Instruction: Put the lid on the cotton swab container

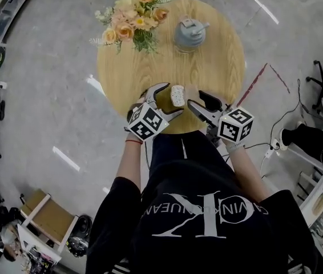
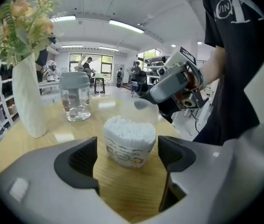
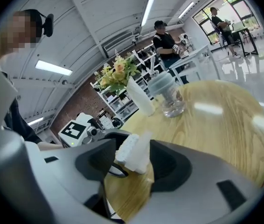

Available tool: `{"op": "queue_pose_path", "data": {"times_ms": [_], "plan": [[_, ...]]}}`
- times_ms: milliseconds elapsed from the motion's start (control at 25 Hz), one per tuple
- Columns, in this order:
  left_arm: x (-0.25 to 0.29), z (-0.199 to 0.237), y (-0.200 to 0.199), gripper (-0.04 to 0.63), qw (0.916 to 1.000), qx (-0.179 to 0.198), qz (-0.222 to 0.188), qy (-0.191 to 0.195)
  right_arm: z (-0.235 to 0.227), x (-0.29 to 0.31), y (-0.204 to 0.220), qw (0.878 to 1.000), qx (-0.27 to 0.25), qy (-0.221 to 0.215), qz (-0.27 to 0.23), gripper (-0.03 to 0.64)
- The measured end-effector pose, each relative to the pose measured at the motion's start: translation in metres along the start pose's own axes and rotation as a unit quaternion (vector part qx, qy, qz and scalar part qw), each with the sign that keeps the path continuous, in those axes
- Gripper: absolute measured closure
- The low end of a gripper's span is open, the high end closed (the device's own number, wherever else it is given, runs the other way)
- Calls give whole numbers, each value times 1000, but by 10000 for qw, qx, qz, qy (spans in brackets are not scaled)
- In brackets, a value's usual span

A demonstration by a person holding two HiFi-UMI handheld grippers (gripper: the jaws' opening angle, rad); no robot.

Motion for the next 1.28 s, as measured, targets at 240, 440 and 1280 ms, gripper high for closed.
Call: {"op": "queue_pose_path", "data": {"times_ms": [240, 440, 1280], "plan": [[14, 0, 0, 202, 9987, 444, 165, 169, -1, -2, -4, 9997, -85, -219, 25, 409], [14, 1, 1, 227, 9993, 345, 130, -105, 3, 1, -11, 9990, -89, -440, -90, 410], [16, -9, 6, 230, 9900, -681, -345, -1189, 21, 27, -18, 9954, -633, -705, 125, 515]]}}
Point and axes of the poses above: the fingertips, and each gripper's own axes: x forward along the fingers, z to its left, y out of its underside, the point moved 5 cm from there along -x, backward along the fingers, and after that the axes turned 12 degrees about -x, right-handed, at the moved point
